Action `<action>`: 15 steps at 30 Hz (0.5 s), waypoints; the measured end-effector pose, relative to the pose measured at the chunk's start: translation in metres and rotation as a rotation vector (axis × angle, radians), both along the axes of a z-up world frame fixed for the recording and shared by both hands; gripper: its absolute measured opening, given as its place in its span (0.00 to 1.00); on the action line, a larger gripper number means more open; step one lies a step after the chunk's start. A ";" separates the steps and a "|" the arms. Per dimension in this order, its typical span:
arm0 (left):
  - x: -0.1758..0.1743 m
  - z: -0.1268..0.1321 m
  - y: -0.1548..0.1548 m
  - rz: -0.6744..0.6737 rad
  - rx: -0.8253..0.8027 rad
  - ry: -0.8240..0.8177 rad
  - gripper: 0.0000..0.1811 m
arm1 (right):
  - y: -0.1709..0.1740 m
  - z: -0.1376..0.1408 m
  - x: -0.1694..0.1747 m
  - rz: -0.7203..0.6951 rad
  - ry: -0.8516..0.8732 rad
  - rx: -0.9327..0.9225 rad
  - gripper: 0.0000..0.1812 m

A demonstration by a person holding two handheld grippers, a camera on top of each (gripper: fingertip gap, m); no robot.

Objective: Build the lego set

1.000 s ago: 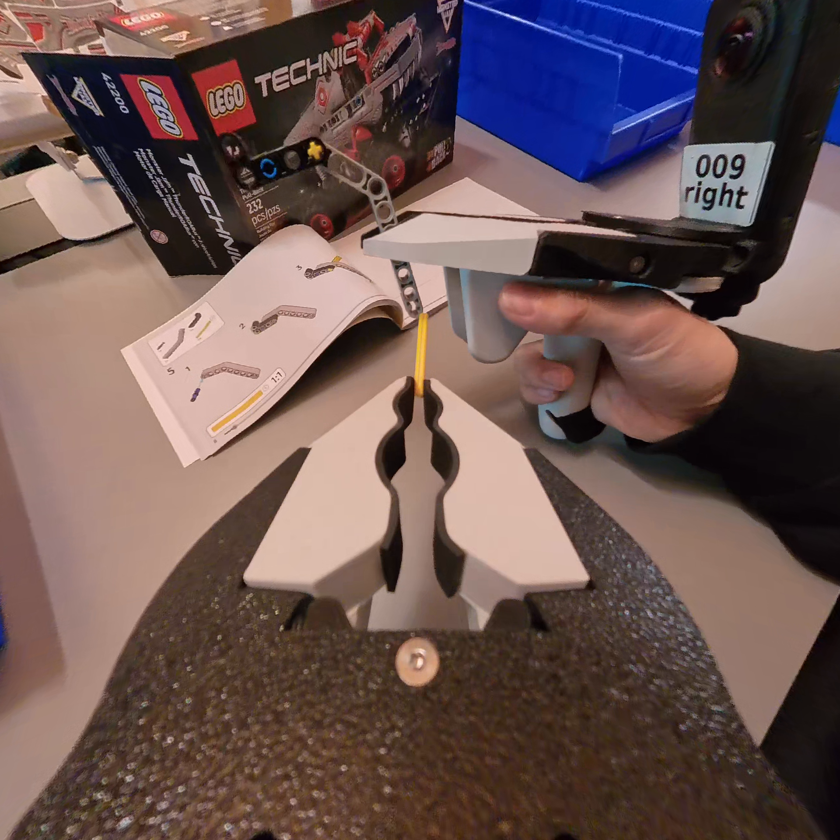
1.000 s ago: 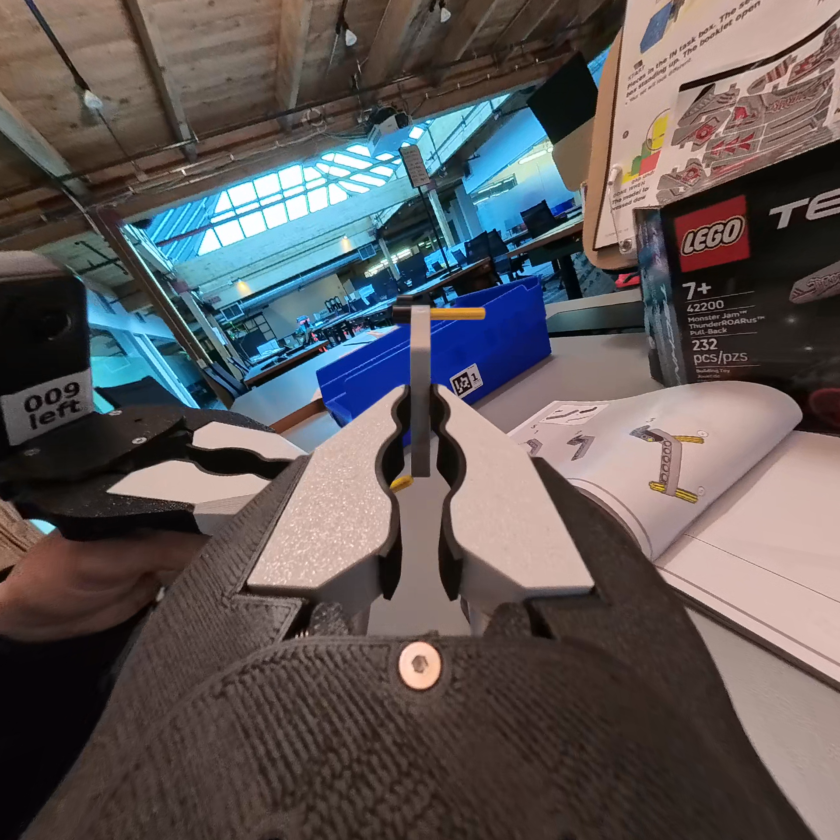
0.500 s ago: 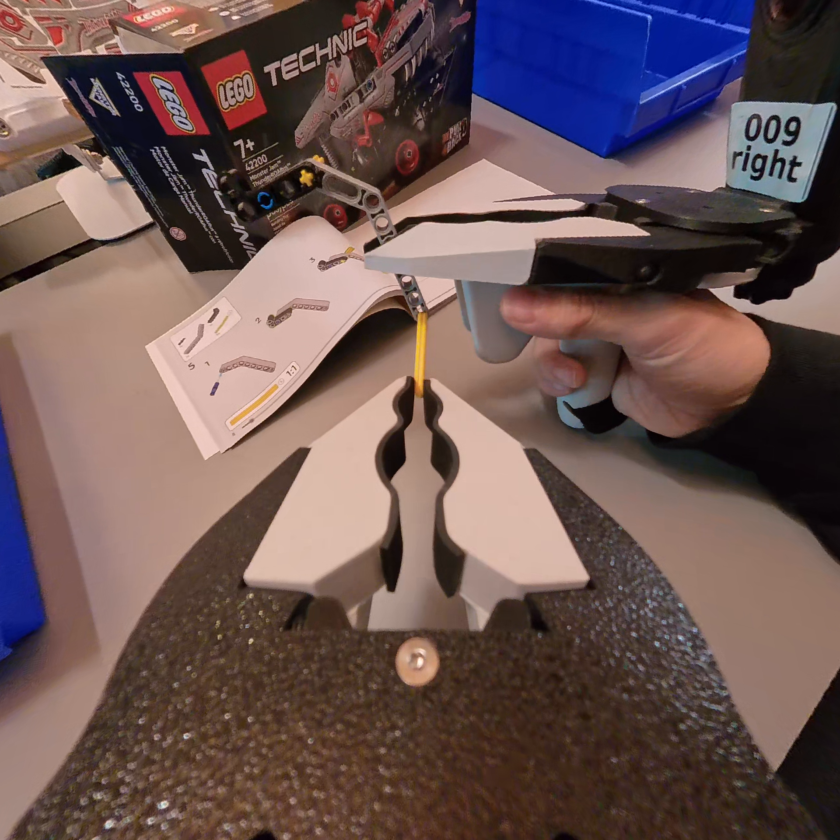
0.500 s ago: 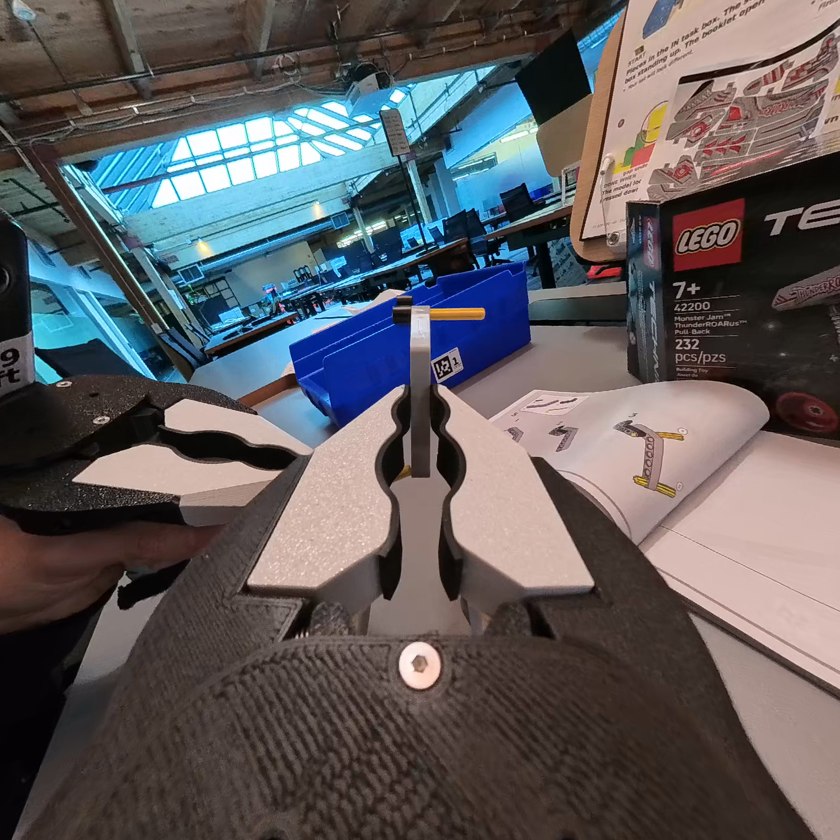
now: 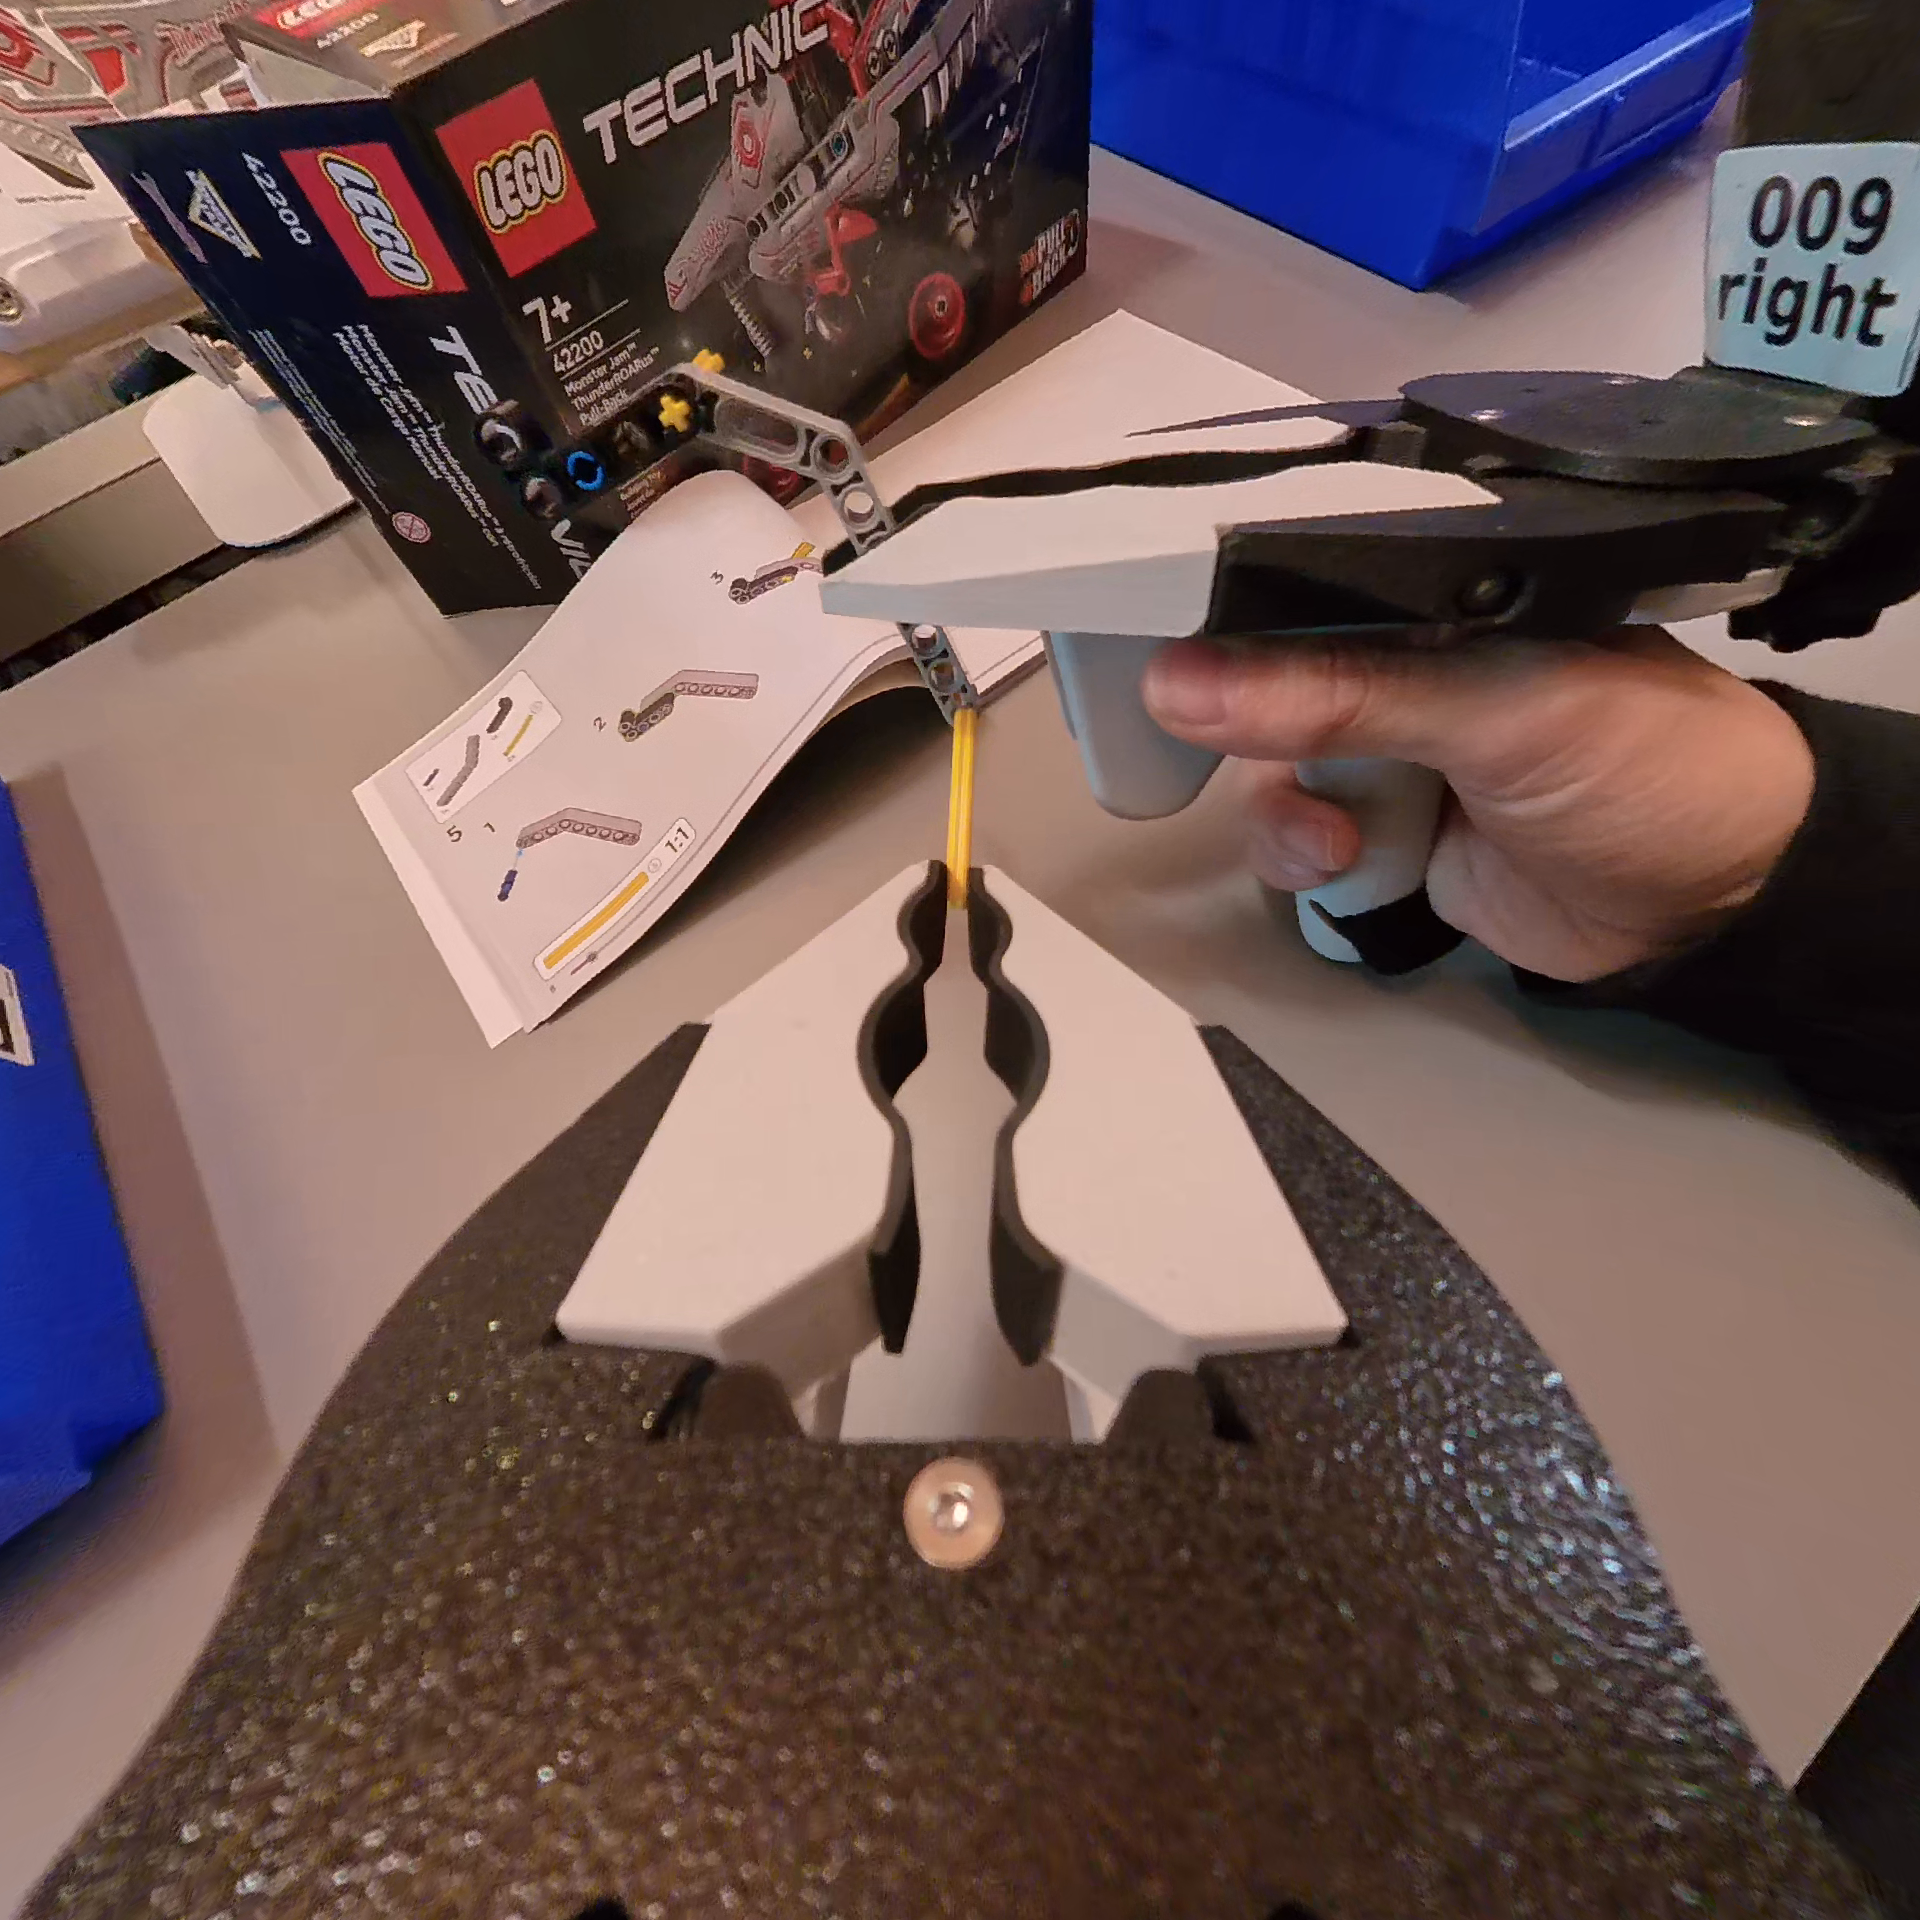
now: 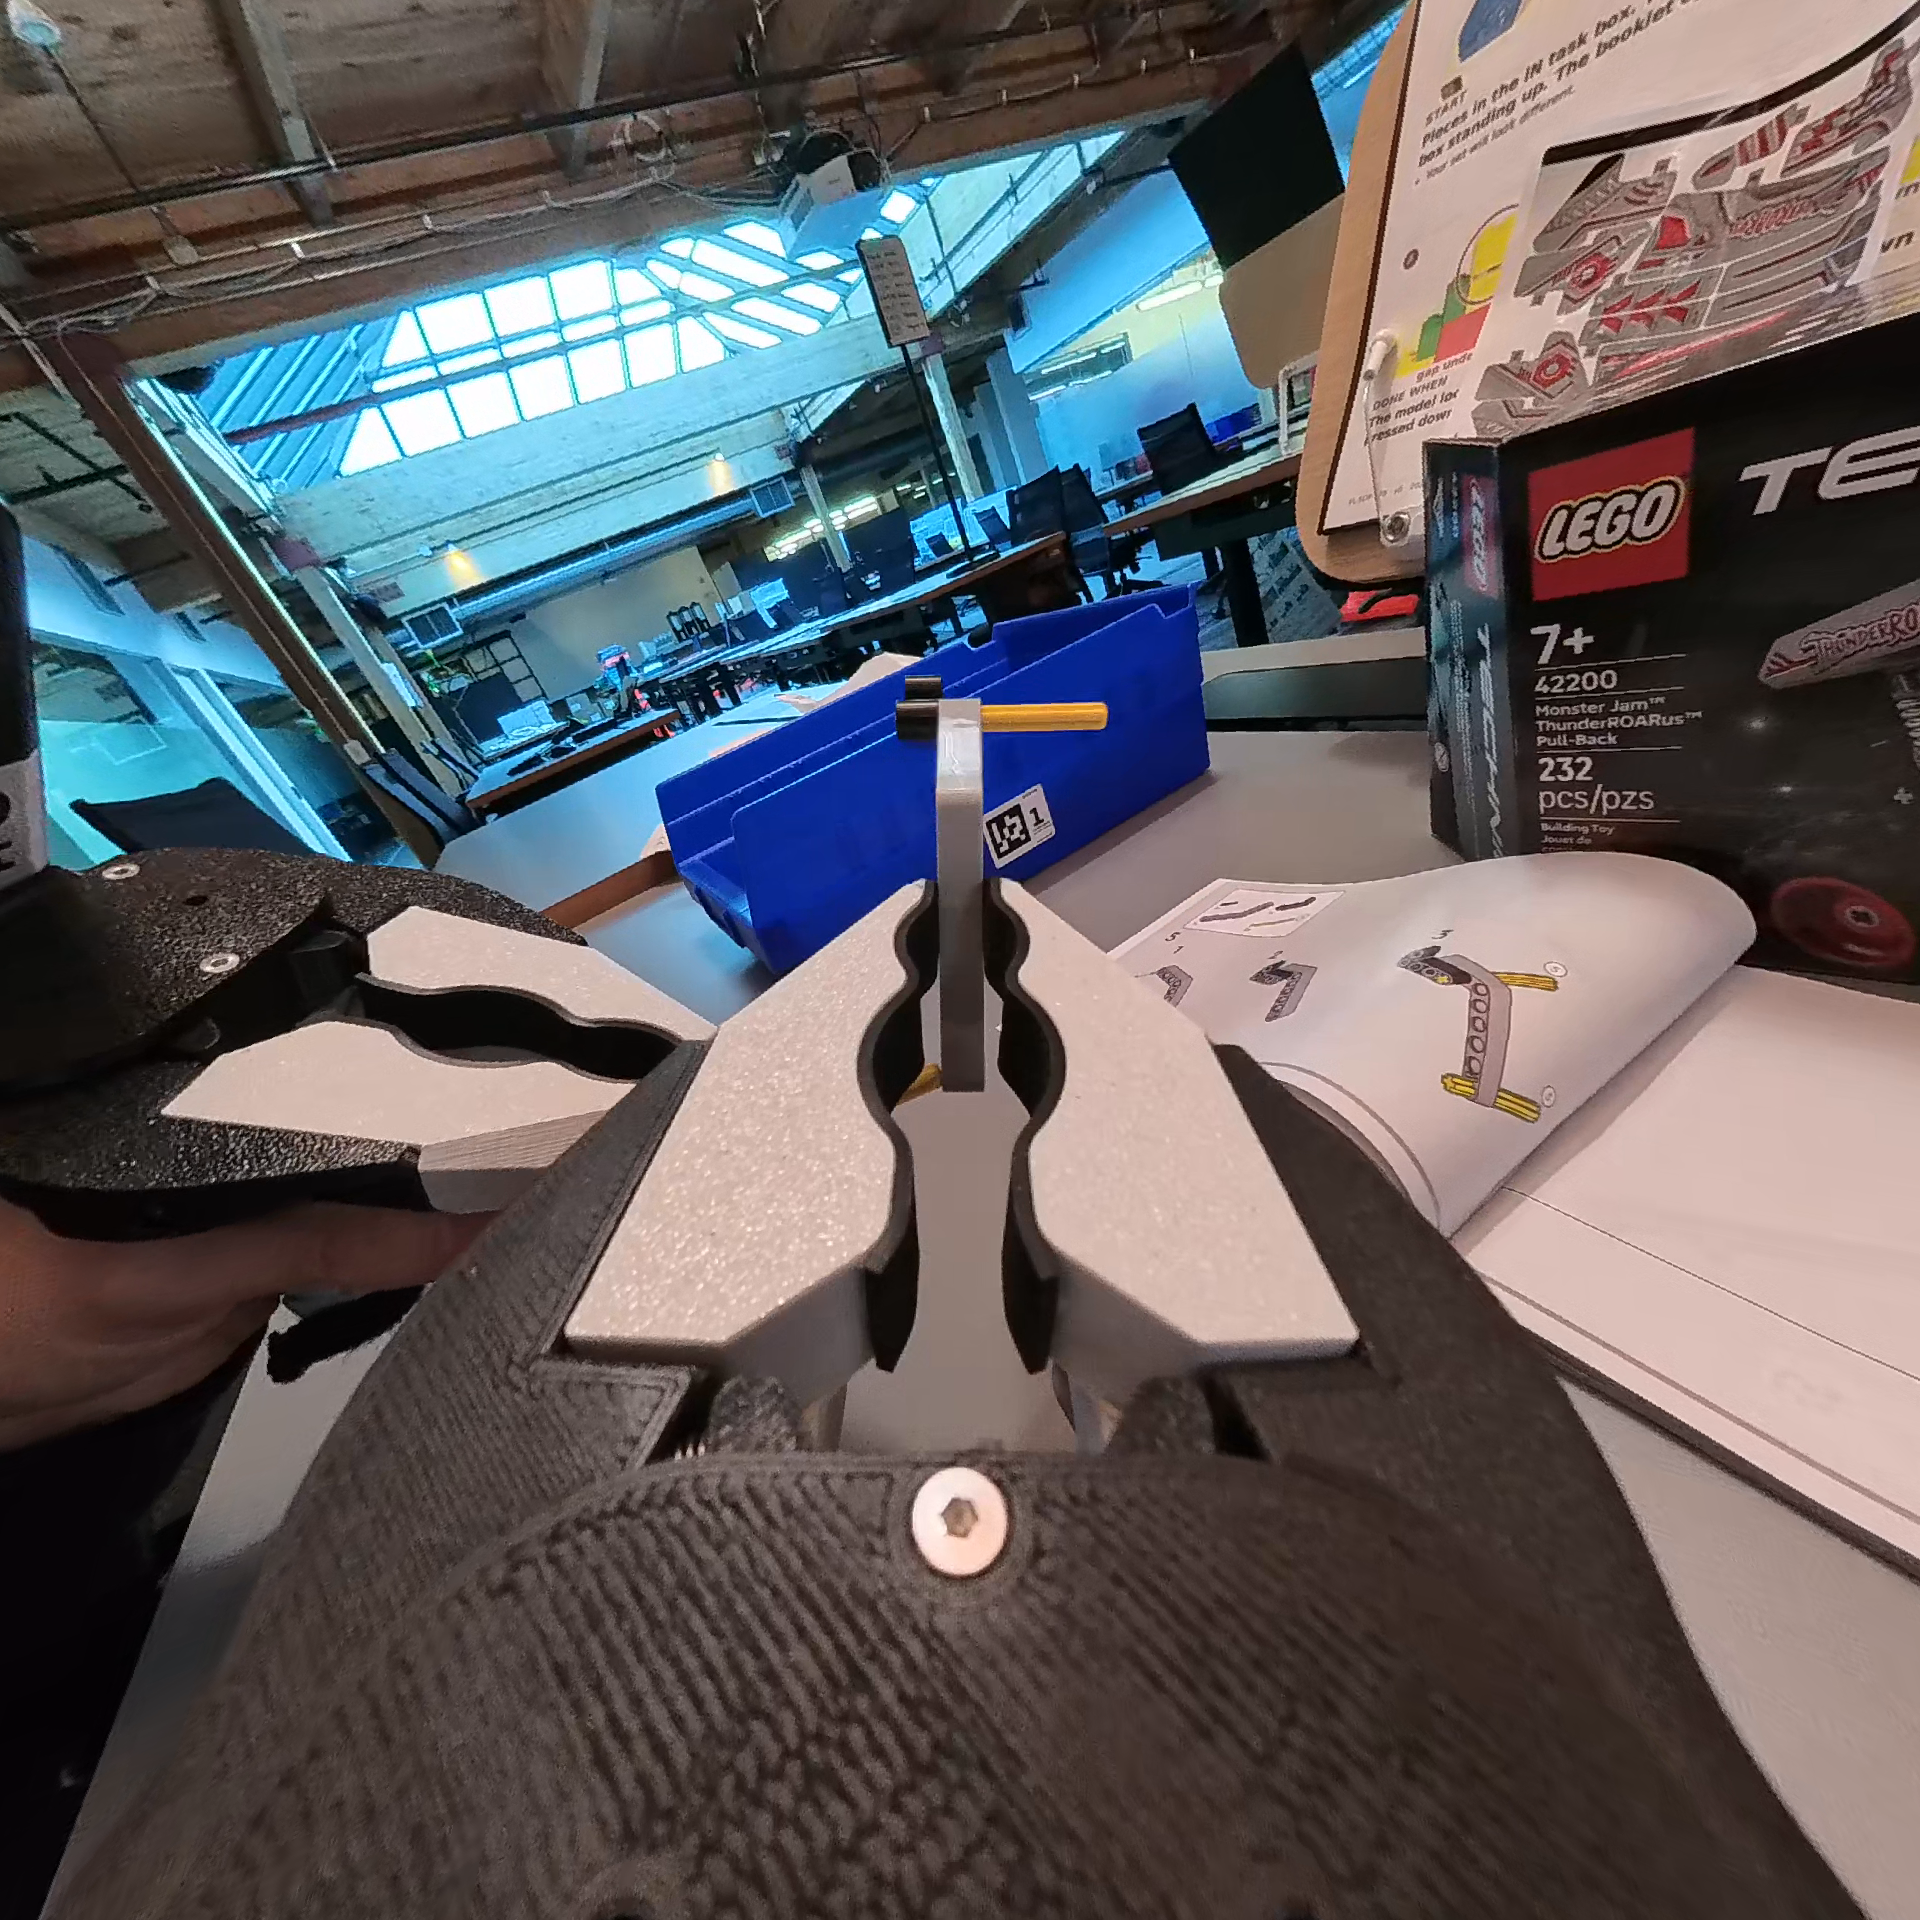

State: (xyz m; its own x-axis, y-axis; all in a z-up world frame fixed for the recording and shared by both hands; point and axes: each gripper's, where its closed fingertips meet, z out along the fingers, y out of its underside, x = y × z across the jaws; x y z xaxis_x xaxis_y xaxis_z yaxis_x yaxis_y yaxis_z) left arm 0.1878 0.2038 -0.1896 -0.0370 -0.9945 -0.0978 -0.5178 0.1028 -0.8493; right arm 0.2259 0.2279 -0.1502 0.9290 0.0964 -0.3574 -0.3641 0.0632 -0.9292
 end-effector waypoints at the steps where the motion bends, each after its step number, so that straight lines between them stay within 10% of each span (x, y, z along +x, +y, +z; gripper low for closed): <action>1: 0.000 0.001 0.000 0.001 -0.004 -0.001 0.01 | 0.000 0.000 0.000 0.000 0.000 0.002 0.03; 15: 0.001 0.010 0.001 0.011 0.077 0.012 0.01 | 0.000 0.000 0.001 -0.031 -0.058 -0.017 0.03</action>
State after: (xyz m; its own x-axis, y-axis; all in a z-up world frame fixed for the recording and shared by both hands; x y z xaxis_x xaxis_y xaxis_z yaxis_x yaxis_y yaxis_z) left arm 0.1892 0.2044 -0.1794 -0.0272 -0.9845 -0.1735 -0.5290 0.1615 -0.8331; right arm 0.2265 0.2281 -0.1503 0.9506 0.0618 -0.3043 -0.3078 0.0573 -0.9497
